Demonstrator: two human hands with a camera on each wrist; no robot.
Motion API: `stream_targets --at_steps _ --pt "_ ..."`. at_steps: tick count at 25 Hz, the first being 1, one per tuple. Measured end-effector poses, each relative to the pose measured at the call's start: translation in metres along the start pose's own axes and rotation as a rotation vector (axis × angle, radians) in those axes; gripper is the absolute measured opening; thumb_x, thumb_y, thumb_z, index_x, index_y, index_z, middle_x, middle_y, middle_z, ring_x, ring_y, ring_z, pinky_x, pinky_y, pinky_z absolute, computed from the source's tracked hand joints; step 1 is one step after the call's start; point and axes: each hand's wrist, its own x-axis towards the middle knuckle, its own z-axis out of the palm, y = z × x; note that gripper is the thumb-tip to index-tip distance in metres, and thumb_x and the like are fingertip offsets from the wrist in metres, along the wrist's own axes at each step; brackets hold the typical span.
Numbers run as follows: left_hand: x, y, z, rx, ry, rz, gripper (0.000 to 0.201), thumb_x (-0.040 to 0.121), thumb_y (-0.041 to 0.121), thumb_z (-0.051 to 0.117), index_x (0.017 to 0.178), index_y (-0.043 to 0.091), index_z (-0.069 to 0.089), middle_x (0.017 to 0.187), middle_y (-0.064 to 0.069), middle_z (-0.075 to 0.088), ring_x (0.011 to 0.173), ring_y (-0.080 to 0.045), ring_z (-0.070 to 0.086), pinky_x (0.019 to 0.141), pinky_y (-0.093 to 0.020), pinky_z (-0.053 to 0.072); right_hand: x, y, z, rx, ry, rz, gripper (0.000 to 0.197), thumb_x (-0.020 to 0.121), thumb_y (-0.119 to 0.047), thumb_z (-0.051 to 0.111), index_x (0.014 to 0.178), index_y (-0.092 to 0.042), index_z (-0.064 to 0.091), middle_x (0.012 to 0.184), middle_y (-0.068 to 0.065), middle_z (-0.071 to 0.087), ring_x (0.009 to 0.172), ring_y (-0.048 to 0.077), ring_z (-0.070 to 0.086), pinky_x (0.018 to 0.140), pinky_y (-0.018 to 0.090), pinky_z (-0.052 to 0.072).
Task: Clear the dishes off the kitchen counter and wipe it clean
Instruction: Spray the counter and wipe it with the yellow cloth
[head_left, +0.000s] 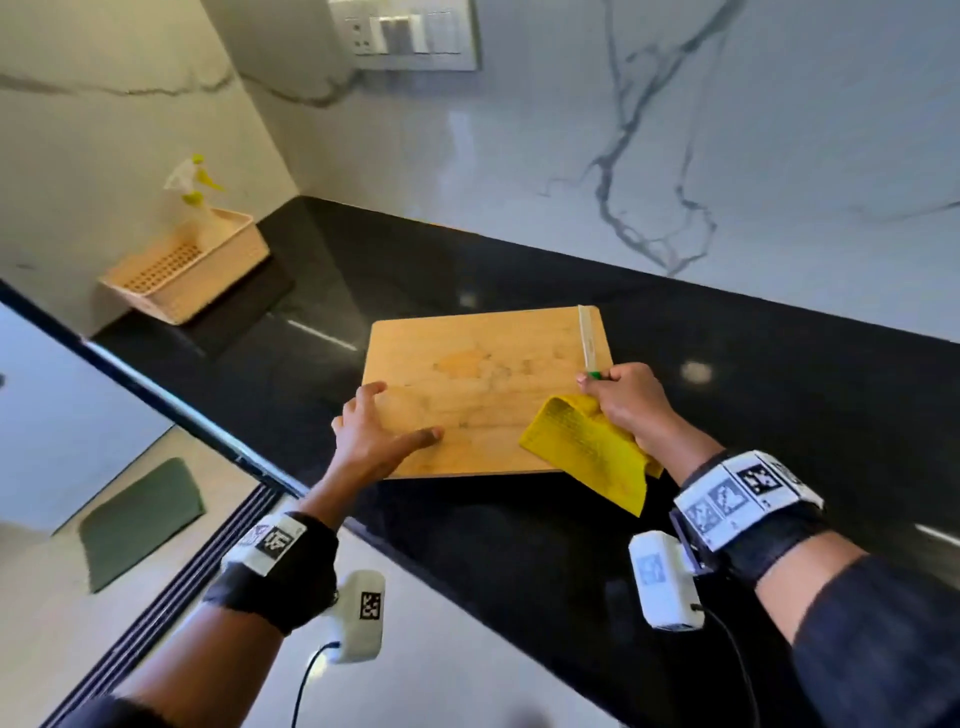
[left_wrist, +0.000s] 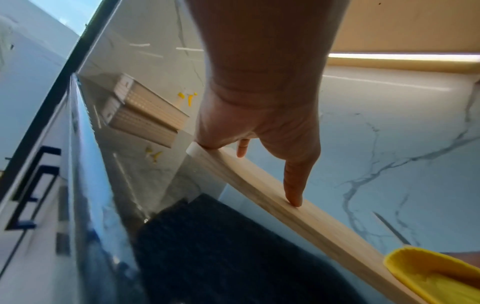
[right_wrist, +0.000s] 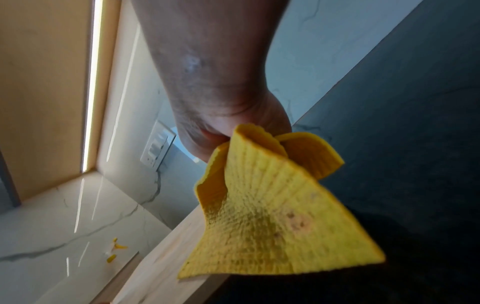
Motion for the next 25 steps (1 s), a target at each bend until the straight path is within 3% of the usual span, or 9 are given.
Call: stream_targets --at_steps 4,9,11,13,14,16,18,21,25 --pt "0.034 -0.04 -0.016 -0.006 0.011 -0.042 0.099 0.062 0.049 0.088 0.142 0.029 0.033 0.146 -0.01 0.036 0.135 -0.032 0.027 0.11 -0.05 0.031 0.018 -0.022 0.061 -0.102 0.023 0.007 0.035 0.092 -0.041 0.061 0.072 -0.012 0.062 0.066 0.003 0.059 0.061 0.02 0.055 0.059 0.032 0.04" --pt "0.053 -0.055 -0.009 0.026 0.073 -0.025 0.092 0.059 0.054 0.086 0.133 0.03 0.039 0.141 -0.004 0.041 0.132 -0.028 0.028 0.11 -0.045 0.026 0.022 -0.025 0.091 -0.101 0.112 0.017 0.038 0.094 -0.044 0.058 0.084 -0.008 0.068 0.071 0.004 0.06 0.062 0.02 0.054 0.06 0.034 0.041" --pt "0.058 -0.06 -0.005 0.036 0.081 -0.018 0.086 0.058 0.056 0.086 0.127 0.029 0.042 0.139 -0.002 0.042 0.13 -0.027 0.029 0.109 -0.043 0.028 0.02 -0.022 0.1 -0.088 0.161 -0.005 0.036 0.093 -0.046 0.058 0.09 -0.012 0.07 0.095 0.005 0.064 0.072 0.019 0.058 0.065 0.032 0.045" --pt "0.057 -0.064 0.0 0.045 0.099 0.016 0.08 0.06 0.056 0.085 0.123 0.027 0.045 0.14 0.0 0.04 0.13 -0.026 0.029 0.107 -0.042 0.029 0.012 -0.023 0.104 -0.168 0.208 -0.063 0.031 0.093 -0.044 0.06 0.098 -0.015 0.069 0.122 0.002 0.052 0.091 0.016 0.053 0.079 0.029 0.042" --pt "0.055 -0.066 0.003 0.043 0.113 0.034 0.076 0.062 0.056 0.084 0.121 0.027 0.046 0.141 0.001 0.039 0.13 -0.025 0.029 0.107 -0.041 0.029 0.006 -0.025 0.107 -0.22 0.216 -0.112 0.029 0.092 -0.042 0.061 0.1 -0.015 0.068 0.127 0.003 0.047 0.094 0.015 0.051 0.081 0.028 0.04" --pt "0.052 -0.067 0.005 0.061 0.124 0.053 0.073 0.065 0.057 0.082 0.121 0.026 0.047 0.142 0.001 0.037 0.131 -0.026 0.028 0.107 -0.042 0.028 -0.002 -0.037 0.113 -0.311 0.155 -0.208 0.027 0.091 -0.039 0.065 0.101 -0.014 0.069 0.124 0.004 0.044 0.091 0.016 0.05 0.079 0.027 0.04" --pt "0.051 -0.066 0.006 0.113 0.115 0.05 0.073 0.068 0.057 0.079 0.124 0.026 0.045 0.145 -0.001 0.033 0.132 -0.028 0.026 0.108 -0.044 0.028 -0.003 -0.053 0.123 -0.425 -0.008 -0.245 0.028 0.089 -0.04 0.067 0.098 -0.013 0.07 0.109 0.003 0.048 0.083 0.016 0.049 0.071 0.028 0.04" --pt "0.045 -0.055 0.008 0.223 0.111 0.08 0.07 0.075 0.053 0.075 0.129 0.026 0.04 0.155 -0.007 0.019 0.138 -0.033 0.018 0.111 -0.048 0.024 0.012 -0.069 0.121 -0.464 -0.18 -0.176 0.034 0.084 -0.038 0.073 0.101 -0.008 0.072 0.091 0.005 0.064 0.072 0.017 0.056 0.061 0.029 0.042" --pt "0.029 -0.025 0.016 0.285 0.085 0.143 0.065 0.079 0.039 0.074 0.131 0.026 0.037 0.16 -0.009 0.005 0.144 -0.035 0.008 0.115 -0.053 0.017 0.019 -0.065 0.083 -0.404 -0.184 -0.092 0.048 0.079 -0.044 0.077 0.107 -0.007 0.065 0.108 0.009 0.066 0.089 0.023 0.06 0.078 0.034 0.05"
